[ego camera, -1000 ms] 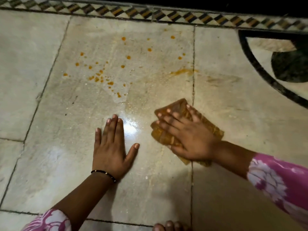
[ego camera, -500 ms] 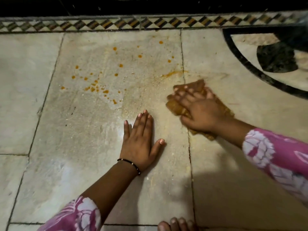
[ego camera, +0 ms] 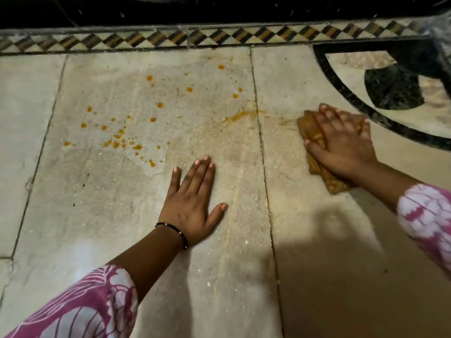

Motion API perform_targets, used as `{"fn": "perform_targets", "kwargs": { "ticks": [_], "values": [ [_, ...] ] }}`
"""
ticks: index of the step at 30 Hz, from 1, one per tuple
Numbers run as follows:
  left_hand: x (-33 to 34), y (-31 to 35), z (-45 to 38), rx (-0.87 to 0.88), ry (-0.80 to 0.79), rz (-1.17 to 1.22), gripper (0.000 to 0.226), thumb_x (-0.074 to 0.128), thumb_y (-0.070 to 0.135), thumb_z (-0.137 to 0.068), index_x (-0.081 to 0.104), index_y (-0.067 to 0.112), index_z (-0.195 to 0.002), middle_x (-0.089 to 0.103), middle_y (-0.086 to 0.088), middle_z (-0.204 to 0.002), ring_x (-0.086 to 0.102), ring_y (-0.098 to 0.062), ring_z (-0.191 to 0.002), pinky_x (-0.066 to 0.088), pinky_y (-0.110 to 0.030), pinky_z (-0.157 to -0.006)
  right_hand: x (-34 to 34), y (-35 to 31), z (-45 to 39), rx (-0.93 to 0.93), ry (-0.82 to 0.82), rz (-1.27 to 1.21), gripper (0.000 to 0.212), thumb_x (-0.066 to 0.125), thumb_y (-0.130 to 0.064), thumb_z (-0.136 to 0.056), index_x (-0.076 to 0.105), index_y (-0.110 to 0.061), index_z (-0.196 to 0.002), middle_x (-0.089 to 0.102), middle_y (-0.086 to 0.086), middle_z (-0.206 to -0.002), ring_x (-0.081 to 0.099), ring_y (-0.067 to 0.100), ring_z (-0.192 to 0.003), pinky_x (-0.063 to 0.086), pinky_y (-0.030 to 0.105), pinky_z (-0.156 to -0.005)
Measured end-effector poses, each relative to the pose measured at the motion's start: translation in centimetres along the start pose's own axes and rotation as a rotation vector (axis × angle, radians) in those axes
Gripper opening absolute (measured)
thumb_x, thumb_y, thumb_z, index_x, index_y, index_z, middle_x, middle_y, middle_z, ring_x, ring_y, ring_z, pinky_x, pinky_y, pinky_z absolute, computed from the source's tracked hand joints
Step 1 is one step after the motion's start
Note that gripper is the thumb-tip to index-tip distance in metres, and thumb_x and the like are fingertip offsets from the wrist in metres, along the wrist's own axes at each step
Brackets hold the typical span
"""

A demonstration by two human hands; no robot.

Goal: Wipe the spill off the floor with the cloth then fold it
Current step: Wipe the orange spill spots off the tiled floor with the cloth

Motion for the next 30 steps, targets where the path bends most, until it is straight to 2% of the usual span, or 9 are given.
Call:
{"fn": "perform_targets", "kwargs": {
  "ticks": [3,7,10,15,20,22,25,28,30],
  "values": [
    [-0.1,0.0,-0.1,0.004,-0.009,0.013,0.079,0.02,0.059,-0.091,0.008,0.011,-0.152,0.004,-0.005,-0.159,0.0,-0.017,-0.146,-0.001,-0.046,-0.118,-0.3,-5.6,-3.7,-0.067,-0.02,0.016,0.076,0.023,-0.062,-0.086,0.01,-0.025,-0.151,0.005,-0.002,-0.161,0.004,0.024,-0.146,-0.001,0.061,-0.112],
    [-0.1,-0.1,-0.1,0.0,-0.015,0.015,0.079,0.023,0.059,-0.091,0.01,0.01,-0.152,0.006,-0.006,-0.16,0.003,-0.017,-0.147,0.001,-0.046,-0.118,1.1,-12.4,-0.4,-0.35,-0.031,0.094,0.077,0.027,-0.062,-0.084,0.013,-0.026,-0.151,0.014,-0.003,-0.16,0.009,0.023,-0.146,-0.008,0.061,-0.11],
    [-0.1,-0.1,-0.1,0.009,-0.013,0.022,0.079,0.022,0.059,-0.091,0.011,0.01,-0.152,0.006,-0.006,-0.16,0.003,-0.018,-0.147,0.002,-0.047,-0.118,1.9,-9.7,4.4,-0.443,-0.025,0.112,0.077,0.028,-0.065,-0.085,0.012,-0.029,-0.152,0.016,-0.006,-0.159,0.012,0.019,-0.146,-0.001,0.058,-0.114],
    [-0.1,0.0,-0.1,0.01,-0.02,0.027,0.079,0.023,0.059,-0.091,0.013,0.009,-0.151,0.007,-0.007,-0.16,0.003,-0.019,-0.147,0.006,-0.049,-0.117,0.3,-0.1,3.3,-0.192,-0.051,0.06,0.08,0.023,-0.064,-0.079,0.012,-0.032,-0.151,0.017,-0.006,-0.158,0.013,0.019,-0.146,0.002,0.059,-0.114],
    [-0.2,-0.1,-0.3,0.013,-0.037,0.025,0.079,0.023,0.06,-0.091,0.015,0.009,-0.151,0.008,-0.007,-0.16,0.004,-0.02,-0.147,0.008,-0.05,-0.117,-1.3,-2.8,-5.4,-0.108,0.004,-0.022,0.075,0.024,-0.056,-0.081,0.016,-0.029,-0.151,0.011,-0.007,-0.16,0.009,0.021,-0.146,-0.001,0.061,-0.113],
    [-0.2,-0.1,-0.2,0.012,-0.052,0.026,0.079,0.023,0.06,-0.091,0.014,0.009,-0.151,0.007,-0.006,-0.16,0.003,-0.019,-0.147,0.007,-0.05,-0.117,-1.2,-7.4,-7.9,-0.159,-0.007,-0.032,0.075,0.026,-0.055,-0.081,0.018,-0.027,-0.151,0.014,-0.005,-0.159,0.009,0.024,-0.146,0.0,0.06,-0.113],
    [-0.3,-0.1,-0.3,0.009,-0.058,0.014,0.08,0.023,0.06,-0.091,0.015,0.009,-0.151,0.007,-0.007,-0.16,0.004,-0.019,-0.147,0.006,-0.048,-0.118,0.0,-13.5,-6.5,-0.373,-0.02,0.017,0.078,0.025,-0.057,-0.079,0.019,-0.027,-0.151,0.018,-0.004,-0.159,0.011,0.023,-0.146,-0.003,0.059,-0.113],
    [-0.4,0.0,-0.2,0.011,-0.045,0.024,0.08,0.024,0.06,-0.091,0.015,0.009,-0.151,0.008,-0.007,-0.16,0.005,-0.02,-0.147,0.006,-0.048,-0.118,0.7,-13.4,-0.8,-0.56,-0.013,0.058,0.076,0.03,-0.057,-0.079,0.027,-0.025,-0.149,0.023,-0.006,-0.157,0.015,0.02,-0.145,-0.001,0.056,-0.114],
    [-0.3,-0.1,-0.2,0.015,-0.032,0.036,0.079,0.025,0.059,-0.091,0.015,0.009,-0.151,0.009,-0.007,-0.16,0.005,-0.02,-0.147,0.006,-0.048,-0.118,0.8,-10.2,1.9,-0.552,0.002,0.04,0.077,0.035,-0.055,-0.078,0.027,-0.026,-0.149,0.025,-0.005,-0.156,0.018,0.019,-0.144,0.006,0.057,-0.114]
  ]
}}
Point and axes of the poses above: each hand's wrist, its own z-axis away from the middle knuckle, its own x-axis out of the palm, y = z × x, the point moved 3 cm from there along -z, towards the middle knuckle
